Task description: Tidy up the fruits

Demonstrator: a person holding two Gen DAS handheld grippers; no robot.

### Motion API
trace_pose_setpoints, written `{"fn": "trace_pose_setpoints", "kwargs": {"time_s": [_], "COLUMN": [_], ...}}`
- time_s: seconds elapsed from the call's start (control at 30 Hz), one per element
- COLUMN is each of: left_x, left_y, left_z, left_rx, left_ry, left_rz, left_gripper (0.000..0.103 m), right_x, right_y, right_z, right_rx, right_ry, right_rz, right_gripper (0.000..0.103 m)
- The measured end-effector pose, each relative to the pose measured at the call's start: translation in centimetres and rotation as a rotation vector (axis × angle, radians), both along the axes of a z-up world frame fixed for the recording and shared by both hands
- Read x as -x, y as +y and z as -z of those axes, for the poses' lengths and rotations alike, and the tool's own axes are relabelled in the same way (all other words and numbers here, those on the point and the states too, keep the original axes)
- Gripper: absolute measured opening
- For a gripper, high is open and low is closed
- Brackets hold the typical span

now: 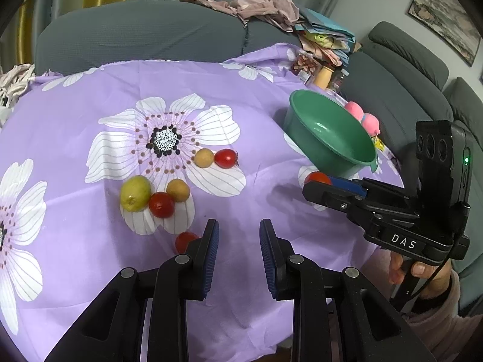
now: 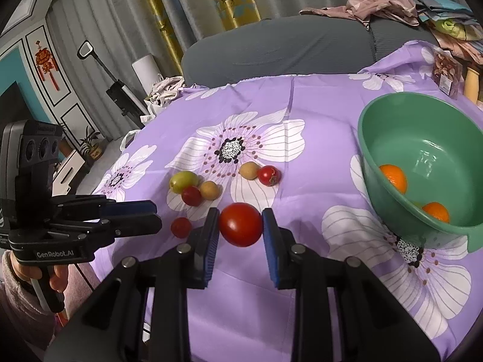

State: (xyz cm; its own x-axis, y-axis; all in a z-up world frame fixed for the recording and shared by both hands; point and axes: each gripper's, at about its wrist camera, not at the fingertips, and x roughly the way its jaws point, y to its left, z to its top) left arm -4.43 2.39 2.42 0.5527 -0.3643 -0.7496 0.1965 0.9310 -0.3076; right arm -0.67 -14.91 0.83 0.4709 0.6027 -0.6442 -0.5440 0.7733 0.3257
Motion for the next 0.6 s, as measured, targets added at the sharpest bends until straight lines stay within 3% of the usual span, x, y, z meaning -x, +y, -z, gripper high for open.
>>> {"fn": "trace_pose_setpoints", "kwargs": {"time_s": [0.6], "left_x": [-0.3], "left_y": [-0.9], "left_z": [-0.2], "left_rx": [-0.022], "left_ry": [0.004], "left_rz": [0.011], "left_gripper": [0.028], "right_x": [-0.1], "right_y": [-1.5], "right_z": [0.2], "right_rx": [-0.032], "right_ry": [0.003], "right_rz": [0.025], "right_gripper": [0.029]}}
